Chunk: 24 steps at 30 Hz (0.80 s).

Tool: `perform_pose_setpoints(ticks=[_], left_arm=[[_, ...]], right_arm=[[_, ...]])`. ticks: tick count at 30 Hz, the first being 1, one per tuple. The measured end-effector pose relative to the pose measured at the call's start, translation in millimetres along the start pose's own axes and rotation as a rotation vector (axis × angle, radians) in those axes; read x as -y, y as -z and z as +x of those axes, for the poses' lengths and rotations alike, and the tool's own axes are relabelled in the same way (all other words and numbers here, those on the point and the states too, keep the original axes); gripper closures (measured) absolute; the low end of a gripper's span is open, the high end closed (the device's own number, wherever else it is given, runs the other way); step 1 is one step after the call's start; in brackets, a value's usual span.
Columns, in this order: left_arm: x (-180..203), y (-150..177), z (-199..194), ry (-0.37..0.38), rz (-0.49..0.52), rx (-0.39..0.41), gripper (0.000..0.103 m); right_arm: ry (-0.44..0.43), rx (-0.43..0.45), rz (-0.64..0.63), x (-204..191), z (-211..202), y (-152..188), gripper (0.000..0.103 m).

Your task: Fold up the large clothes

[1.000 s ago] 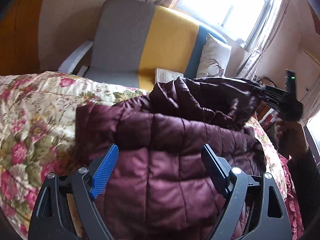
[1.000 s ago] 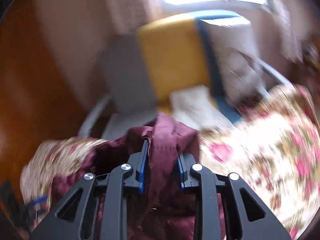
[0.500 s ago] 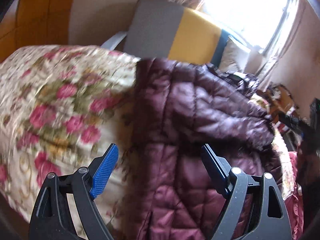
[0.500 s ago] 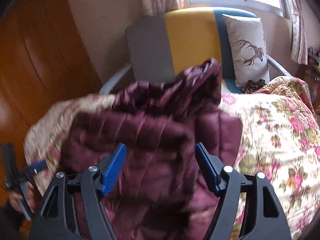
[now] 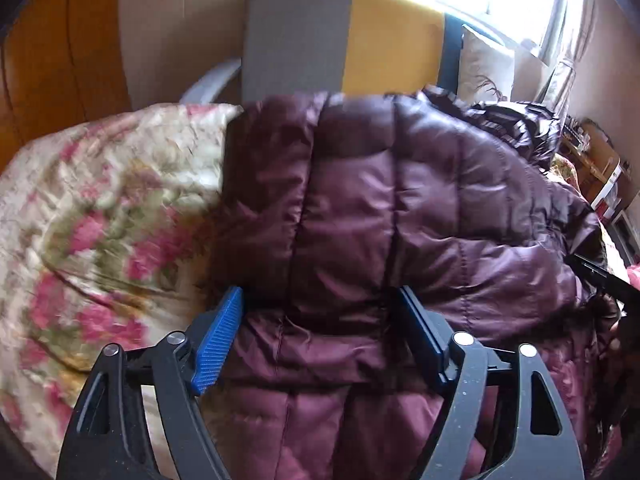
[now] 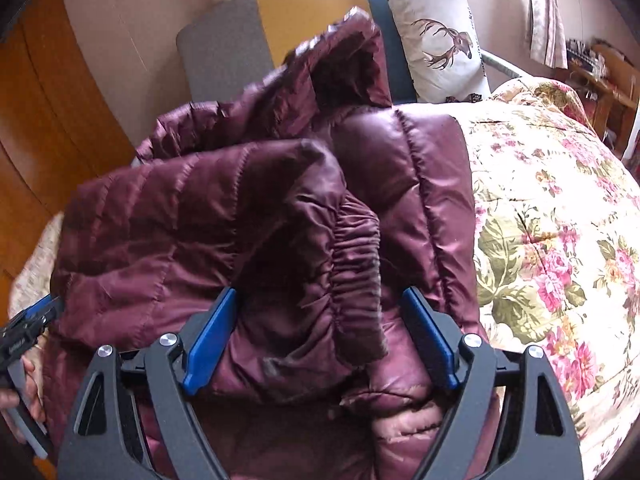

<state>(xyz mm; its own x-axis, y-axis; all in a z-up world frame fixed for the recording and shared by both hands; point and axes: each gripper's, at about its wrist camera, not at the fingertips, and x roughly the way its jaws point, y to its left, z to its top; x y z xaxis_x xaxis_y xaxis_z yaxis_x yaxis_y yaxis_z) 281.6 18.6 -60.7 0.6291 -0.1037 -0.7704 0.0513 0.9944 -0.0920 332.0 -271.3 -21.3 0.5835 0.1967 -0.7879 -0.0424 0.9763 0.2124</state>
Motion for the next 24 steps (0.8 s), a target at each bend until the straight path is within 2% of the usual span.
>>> perform_pose_setpoints(ticks=[2, 6, 8, 10, 13, 24], left_arm=[[5, 4, 1, -0.034, 0.019, 0.024, 0.023], [4, 8, -22, -0.067, -0.018, 0.058, 0.022], [6, 13, -40, -0.068, -0.017, 0.081, 0.022], [8, 19, -60, -0.084, -0.014, 0.111, 0.015], [10, 29, -84, -0.078, -0.008, 0.142, 0.014], [1, 71, -121, -0.065, -0.009, 0.137, 0.014]], right_arm=[[0.01, 0.003, 0.002, 1, 9, 2, 0.017], [0.013, 0.006, 0.017, -2, 1, 5, 0.017], [0.021, 0.012, 0.01, -5, -14, 4, 0.015], [0.021, 0.026, 0.008, -9, -30, 6, 0.011], [-0.005, 0.056, 0.002, -11, -59, 19, 0.009], [0.004, 0.042, 0.046, 12, -128, 81, 0.005]])
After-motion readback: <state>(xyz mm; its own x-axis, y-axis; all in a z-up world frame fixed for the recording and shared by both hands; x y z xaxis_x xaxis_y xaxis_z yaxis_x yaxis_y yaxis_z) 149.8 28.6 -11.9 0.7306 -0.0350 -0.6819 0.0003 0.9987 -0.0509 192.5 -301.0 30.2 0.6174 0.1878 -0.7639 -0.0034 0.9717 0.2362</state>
